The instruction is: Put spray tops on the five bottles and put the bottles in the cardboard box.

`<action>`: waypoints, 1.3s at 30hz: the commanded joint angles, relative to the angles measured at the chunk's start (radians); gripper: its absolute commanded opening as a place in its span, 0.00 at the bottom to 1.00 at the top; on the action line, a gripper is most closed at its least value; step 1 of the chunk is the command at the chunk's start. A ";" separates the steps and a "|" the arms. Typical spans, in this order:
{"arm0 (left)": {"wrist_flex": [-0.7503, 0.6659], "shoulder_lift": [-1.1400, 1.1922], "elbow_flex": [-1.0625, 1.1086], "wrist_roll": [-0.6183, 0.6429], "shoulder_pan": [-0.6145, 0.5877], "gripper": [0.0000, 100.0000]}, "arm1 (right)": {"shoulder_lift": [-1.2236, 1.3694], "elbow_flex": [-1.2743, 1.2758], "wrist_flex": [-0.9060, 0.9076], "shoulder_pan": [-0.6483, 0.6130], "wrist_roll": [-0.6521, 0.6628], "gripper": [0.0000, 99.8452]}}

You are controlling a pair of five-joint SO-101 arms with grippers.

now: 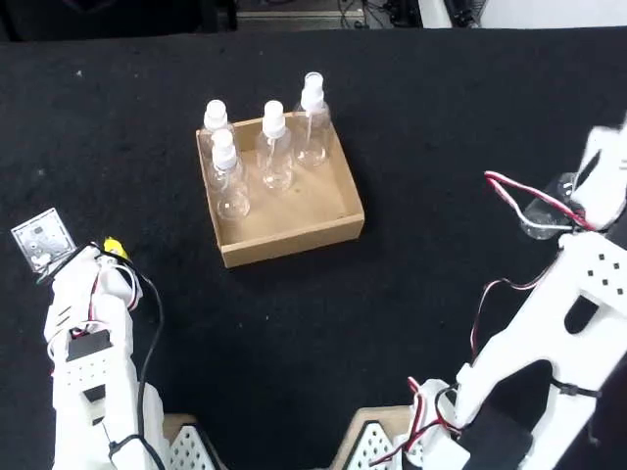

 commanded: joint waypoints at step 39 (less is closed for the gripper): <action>-0.023 -0.015 -0.005 -0.012 0.015 0.10 | 0.203 0.530 -1.278 0.025 -0.181 0.01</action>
